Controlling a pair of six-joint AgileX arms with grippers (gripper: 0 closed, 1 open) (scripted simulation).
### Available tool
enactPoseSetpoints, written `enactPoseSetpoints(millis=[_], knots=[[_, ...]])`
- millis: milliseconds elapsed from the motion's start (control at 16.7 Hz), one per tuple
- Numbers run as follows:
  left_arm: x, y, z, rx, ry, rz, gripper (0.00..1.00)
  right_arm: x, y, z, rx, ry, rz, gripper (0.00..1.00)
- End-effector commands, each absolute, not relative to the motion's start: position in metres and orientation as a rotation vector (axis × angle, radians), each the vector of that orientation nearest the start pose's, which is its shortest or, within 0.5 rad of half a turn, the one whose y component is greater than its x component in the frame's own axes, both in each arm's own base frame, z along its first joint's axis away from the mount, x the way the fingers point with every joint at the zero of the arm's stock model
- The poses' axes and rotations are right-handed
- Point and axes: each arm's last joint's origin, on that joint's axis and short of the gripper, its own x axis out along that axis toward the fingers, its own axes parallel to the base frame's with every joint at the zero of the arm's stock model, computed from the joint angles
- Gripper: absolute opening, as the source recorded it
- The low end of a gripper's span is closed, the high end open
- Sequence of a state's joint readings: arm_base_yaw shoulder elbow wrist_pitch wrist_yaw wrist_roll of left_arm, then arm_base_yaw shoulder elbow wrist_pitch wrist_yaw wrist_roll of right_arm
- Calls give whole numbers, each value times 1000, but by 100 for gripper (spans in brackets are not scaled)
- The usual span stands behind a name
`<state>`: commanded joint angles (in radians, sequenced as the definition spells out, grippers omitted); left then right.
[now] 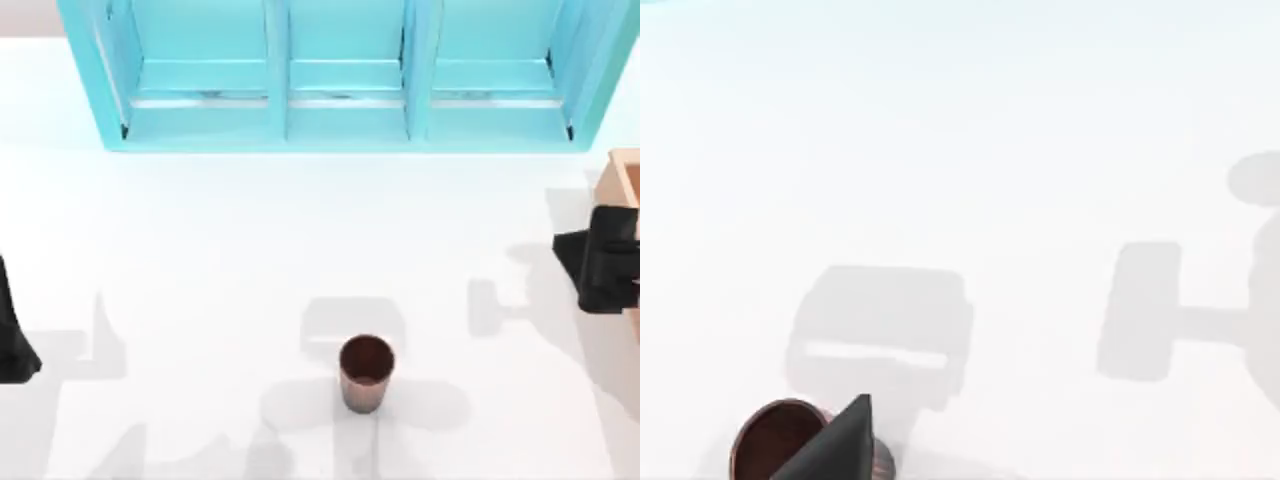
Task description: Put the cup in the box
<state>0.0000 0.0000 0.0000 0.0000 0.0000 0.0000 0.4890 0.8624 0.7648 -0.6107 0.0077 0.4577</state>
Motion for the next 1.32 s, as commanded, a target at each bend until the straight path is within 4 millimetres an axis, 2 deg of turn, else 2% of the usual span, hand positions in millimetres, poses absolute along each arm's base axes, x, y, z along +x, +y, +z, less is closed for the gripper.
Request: enactPoseSetpoints(millis=[240, 480, 660, 900, 1320], knots=[[106, -1, 160, 0, 0, 0, 100, 197, 151, 285, 196, 1147, 235, 100], [106, -1, 160, 0, 0, 0, 100, 228, 219, 272, 91, 1408, 120, 100], [106, -1, 160, 0, 0, 0, 100, 243, 254, 259, 37, 1515, 43, 100], [106, -1, 160, 0, 0, 0, 100, 252, 273, 249, 8, 1571, -7, 100], [106, -1, 160, 0, 0, 0, 100, 253, 272, 244, 9, 1573, -9, 100]])
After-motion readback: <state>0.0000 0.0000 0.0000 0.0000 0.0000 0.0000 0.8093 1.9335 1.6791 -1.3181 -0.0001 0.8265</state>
